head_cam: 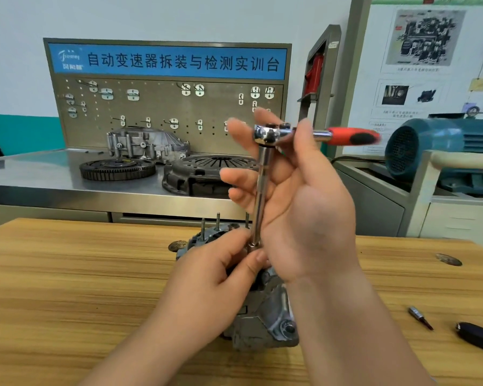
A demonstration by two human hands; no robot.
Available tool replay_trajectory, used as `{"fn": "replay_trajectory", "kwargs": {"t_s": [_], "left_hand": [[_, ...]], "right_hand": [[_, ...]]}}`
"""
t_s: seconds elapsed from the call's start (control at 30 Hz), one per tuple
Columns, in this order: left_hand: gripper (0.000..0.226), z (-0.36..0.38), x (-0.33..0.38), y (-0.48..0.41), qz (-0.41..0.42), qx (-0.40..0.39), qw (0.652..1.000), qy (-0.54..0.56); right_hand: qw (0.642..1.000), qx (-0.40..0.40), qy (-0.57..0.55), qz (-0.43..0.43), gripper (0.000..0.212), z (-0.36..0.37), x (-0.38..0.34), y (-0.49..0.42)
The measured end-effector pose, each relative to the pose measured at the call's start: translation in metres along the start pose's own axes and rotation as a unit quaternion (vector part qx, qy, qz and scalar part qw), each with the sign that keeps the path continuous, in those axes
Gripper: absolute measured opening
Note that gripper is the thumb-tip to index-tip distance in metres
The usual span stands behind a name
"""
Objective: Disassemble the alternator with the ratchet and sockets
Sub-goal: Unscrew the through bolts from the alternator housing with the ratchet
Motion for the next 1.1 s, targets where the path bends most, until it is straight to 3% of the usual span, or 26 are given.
{"fn": "replay_trajectory", "kwargs": {"t_s": [0.07,0.2,0.3,0.4,0.5,0.73,0.9,1.0,1.1], "left_hand": [[0.035,0.001,-0.001,-0.001,-0.010,-0.003,1.000,0.024],[0.021,0.000,-0.006,-0.002,-0.039,0.007,0.999,0.025],[0.027,0.001,-0.008,-0.002,-0.045,-0.002,0.999,0.016],[0.037,-0.001,-0.007,0.000,-0.032,0.007,0.999,0.000],[0.031,-0.001,-0.005,0.000,-0.021,0.000,1.000,-0.007],[0.033,-0.002,-0.007,-0.001,-0.037,0.017,0.999,-0.013],[0.051,-0.002,-0.006,0.000,-0.021,0.009,1.000,0.009],[0.043,0.001,-0.004,0.000,-0.015,-0.010,1.000,0.014],[0.028,-0.001,-0.006,-0.001,-0.028,0.003,1.000,-0.002]], "right_hand": [[1.000,-0.003,0.001,0.009,0.038,0.000,0.004,0.000],[0.996,-0.006,0.061,-0.072,0.022,0.002,-0.004,0.001],[0.985,0.005,0.109,-0.130,0.024,0.001,-0.010,0.005],[0.994,0.006,0.045,-0.100,0.021,0.001,-0.007,0.004],[0.998,0.013,-0.016,-0.061,0.024,-0.002,-0.005,0.002],[0.994,-0.011,0.038,-0.098,0.023,0.005,-0.010,0.002],[0.998,-0.002,-0.026,-0.063,0.025,-0.002,-0.006,-0.001],[0.999,-0.001,-0.025,-0.038,0.037,-0.002,-0.003,-0.001],[0.998,-0.026,-0.009,-0.049,0.022,0.005,-0.003,-0.001]]}}
Point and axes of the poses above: each hand's wrist, its own y-axis away from the middle knuckle, its own z-axis out of the palm, x = y × z, the point moved 9 cm from there along -y, towards the middle knuckle, and after that the axes turned 12 degrees about -y, right-handed, at the moved point
